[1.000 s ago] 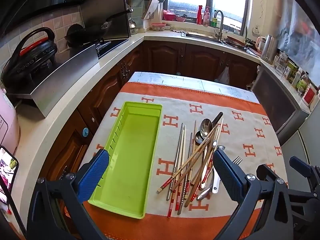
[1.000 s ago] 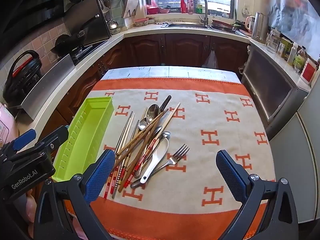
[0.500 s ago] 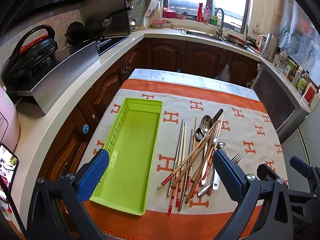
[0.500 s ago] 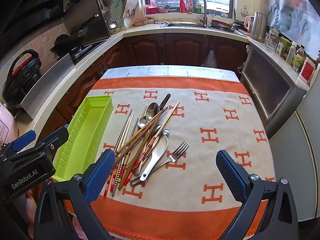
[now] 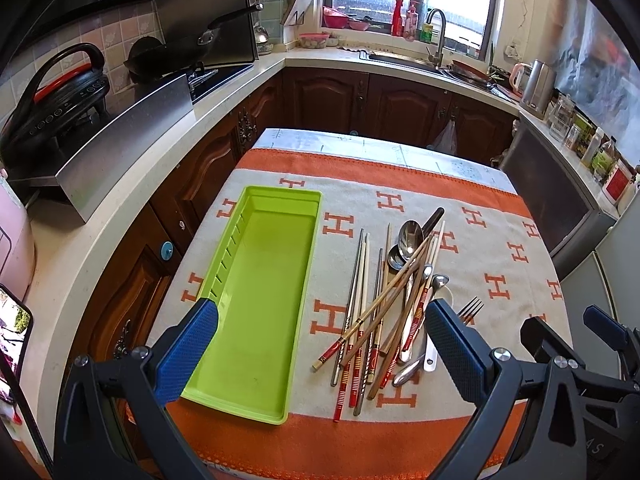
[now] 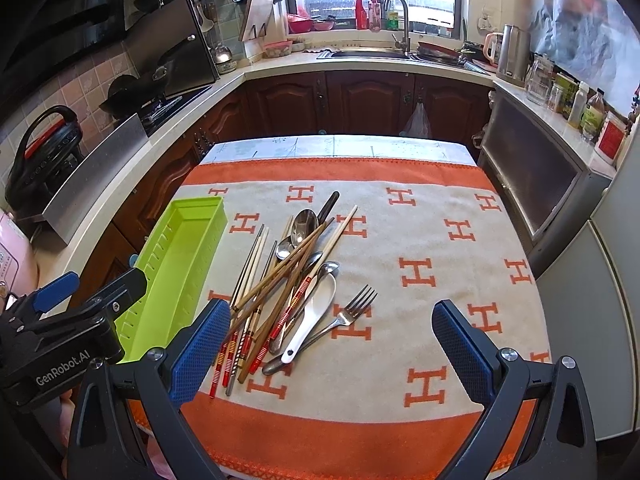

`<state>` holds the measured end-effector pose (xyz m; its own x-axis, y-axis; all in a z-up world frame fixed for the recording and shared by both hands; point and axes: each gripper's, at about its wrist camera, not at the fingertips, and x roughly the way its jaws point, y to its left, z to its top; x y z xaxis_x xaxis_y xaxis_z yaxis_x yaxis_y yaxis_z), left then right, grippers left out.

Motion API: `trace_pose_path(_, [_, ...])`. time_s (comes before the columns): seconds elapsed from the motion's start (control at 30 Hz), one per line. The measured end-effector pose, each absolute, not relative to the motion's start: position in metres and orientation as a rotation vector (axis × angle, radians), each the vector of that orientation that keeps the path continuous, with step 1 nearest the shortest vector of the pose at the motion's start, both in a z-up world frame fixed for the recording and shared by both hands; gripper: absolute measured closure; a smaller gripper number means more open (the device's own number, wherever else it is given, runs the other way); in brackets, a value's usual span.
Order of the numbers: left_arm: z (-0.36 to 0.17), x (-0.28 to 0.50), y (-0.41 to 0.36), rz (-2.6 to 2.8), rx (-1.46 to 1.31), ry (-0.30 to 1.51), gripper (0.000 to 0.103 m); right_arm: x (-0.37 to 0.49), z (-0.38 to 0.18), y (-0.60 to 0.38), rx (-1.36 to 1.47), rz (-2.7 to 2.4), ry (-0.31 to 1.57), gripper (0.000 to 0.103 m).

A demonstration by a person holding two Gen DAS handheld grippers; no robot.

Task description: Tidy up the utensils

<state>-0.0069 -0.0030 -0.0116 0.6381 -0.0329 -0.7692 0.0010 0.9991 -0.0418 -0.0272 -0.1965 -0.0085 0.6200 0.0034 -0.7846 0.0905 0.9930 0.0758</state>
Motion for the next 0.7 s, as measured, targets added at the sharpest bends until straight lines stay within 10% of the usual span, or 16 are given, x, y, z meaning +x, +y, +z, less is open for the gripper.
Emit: trace_pose_path(0.7, [-0.0106,-0.0097,-0.0051,-0.02,-0.035,0.876,0.001,-0.0332,-0.0103,-0.205,0.144,-0.067,0.897,0.001])
